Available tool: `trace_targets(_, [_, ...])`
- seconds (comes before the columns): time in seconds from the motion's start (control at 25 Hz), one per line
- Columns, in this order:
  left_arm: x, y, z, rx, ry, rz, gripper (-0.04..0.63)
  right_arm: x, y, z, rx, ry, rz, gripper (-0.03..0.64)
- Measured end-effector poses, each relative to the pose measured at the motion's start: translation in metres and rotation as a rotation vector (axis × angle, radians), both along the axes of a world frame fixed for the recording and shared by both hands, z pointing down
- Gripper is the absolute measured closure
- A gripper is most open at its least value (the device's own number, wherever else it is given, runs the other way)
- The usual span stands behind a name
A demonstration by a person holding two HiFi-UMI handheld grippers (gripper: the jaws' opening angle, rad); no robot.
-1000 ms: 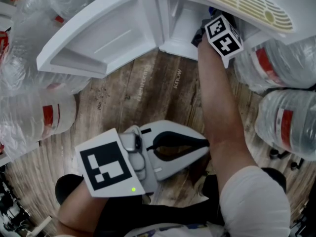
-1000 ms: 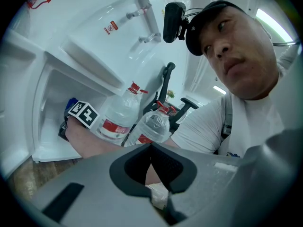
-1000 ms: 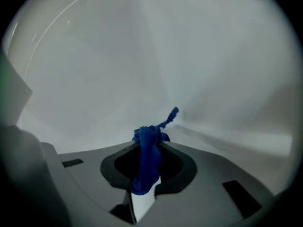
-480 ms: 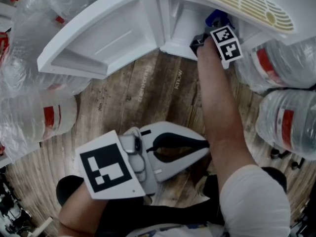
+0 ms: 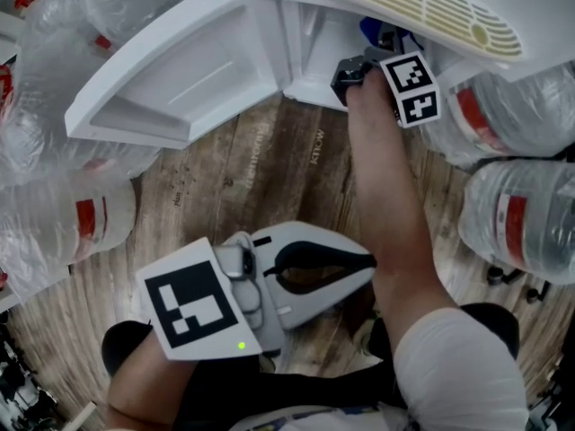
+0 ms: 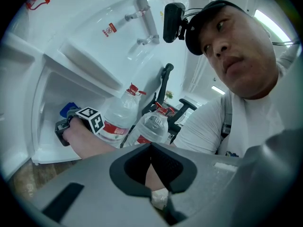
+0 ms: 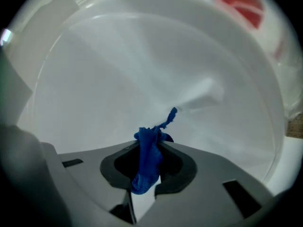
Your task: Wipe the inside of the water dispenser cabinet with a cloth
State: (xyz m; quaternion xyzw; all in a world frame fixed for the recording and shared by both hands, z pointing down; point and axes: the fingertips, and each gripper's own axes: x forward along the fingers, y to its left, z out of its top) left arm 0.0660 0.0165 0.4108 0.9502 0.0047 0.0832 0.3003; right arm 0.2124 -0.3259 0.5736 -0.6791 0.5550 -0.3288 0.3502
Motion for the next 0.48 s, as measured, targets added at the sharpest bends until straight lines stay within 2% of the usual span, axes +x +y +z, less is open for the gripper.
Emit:
trace_targets(0.24, [0.001,0.0,-0.011,-0.005,0.033,0.01,0.592,0.008,0.007,-0.051,0.093,-0.015,0.028,0.549])
trace_targets(0.48, [0.0,0.0,-0.023,0.001,0.071,0.015,0.592,0.036,0.021,-0.063,0.142,-0.043,0.143,0.549])
